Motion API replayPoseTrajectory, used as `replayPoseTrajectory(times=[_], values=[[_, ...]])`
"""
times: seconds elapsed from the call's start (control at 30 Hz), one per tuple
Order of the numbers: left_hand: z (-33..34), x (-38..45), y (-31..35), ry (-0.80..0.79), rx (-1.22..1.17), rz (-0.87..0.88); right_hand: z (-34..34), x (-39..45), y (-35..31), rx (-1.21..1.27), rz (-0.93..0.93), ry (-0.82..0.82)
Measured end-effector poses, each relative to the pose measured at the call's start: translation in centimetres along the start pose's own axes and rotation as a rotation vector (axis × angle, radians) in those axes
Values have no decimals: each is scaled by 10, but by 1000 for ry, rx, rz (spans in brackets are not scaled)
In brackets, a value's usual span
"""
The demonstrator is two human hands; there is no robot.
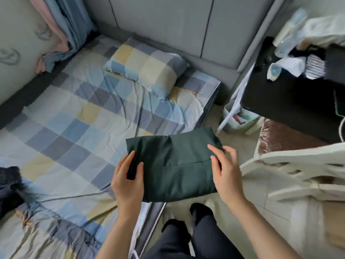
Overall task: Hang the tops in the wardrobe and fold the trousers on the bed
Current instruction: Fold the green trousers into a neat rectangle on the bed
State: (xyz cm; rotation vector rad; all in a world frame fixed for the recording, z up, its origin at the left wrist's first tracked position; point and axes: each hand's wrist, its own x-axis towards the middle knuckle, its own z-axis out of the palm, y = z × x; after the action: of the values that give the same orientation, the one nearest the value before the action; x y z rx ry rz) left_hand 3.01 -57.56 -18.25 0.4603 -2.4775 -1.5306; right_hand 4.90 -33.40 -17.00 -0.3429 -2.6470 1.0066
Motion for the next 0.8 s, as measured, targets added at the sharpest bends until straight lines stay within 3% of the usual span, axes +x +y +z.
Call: replayPoseTrajectory(times=[0.37, 0.8], values=[[97, -71, 79, -419, 6, 188, -132, -89, 83, -37, 292, 396], [279, -333, 178, -962, -8, 359, -348, -267, 241, -193, 752, 697]])
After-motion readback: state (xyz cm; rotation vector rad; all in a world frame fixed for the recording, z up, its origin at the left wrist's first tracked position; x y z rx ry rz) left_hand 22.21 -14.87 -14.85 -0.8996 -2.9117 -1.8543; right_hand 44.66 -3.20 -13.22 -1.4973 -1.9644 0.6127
